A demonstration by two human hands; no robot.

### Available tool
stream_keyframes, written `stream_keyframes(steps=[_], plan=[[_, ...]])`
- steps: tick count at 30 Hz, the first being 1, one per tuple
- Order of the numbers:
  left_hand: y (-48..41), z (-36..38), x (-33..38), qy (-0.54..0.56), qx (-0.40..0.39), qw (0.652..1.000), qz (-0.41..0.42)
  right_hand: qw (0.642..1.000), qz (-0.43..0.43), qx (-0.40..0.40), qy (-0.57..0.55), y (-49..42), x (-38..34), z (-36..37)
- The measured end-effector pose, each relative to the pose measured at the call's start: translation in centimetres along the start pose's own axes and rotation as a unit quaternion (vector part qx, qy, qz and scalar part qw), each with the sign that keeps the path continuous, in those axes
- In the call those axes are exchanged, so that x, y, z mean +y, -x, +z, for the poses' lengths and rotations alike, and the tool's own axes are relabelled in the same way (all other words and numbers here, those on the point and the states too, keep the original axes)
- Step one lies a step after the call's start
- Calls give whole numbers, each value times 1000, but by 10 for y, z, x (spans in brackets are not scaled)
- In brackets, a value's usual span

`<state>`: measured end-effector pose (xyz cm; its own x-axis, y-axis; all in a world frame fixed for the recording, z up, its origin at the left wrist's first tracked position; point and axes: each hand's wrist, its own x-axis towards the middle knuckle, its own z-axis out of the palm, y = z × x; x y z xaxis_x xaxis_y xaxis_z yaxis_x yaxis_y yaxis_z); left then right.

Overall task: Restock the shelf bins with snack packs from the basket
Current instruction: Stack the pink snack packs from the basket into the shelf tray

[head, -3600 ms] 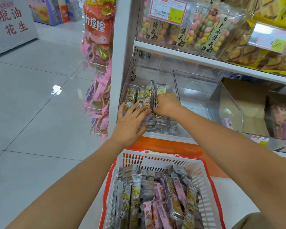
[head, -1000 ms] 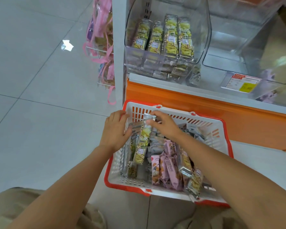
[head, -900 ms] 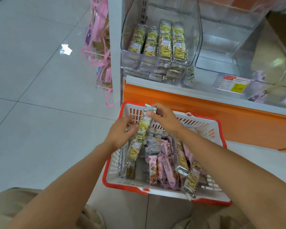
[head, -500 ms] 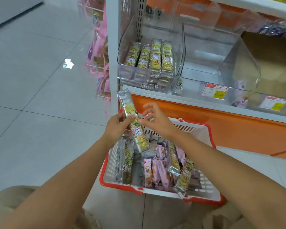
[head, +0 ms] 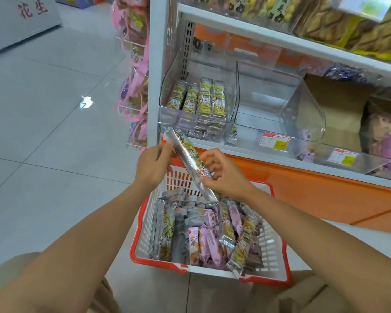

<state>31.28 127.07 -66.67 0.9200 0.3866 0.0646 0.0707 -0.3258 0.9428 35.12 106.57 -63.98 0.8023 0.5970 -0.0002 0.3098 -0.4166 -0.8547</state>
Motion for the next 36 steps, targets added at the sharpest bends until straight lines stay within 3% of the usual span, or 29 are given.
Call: stream_keyframes(steps=[3, 5, 10, 16, 22, 29, 36], plan=[[-10, -3, 3, -150, 77, 981, 96, 1000, -11, 16, -4, 3, -9, -16], [-20, -4, 6, -183, 96, 967, 148, 999, -27, 41, 3, -5, -19, -27], [-47, -8, 6, -289, 81, 918, 261, 991, -46, 119, 49, -45, -48, -47], [-79, -13, 1, -394, 27, 868, 301, 982, -22, 154, 107, -107, -66, -57], [-94, -18, -16, -408, 36, 842, 351, 957, 42, 185, 220, -169, -74, -59], [-102, -17, -27, -405, 72, 824, 389, 941, 111, 209, 241, -218, -67, -45], [-106, -14, -34, -393, 90, 821, 403, 912, 102, 238, 318, -229, -59, -25]])
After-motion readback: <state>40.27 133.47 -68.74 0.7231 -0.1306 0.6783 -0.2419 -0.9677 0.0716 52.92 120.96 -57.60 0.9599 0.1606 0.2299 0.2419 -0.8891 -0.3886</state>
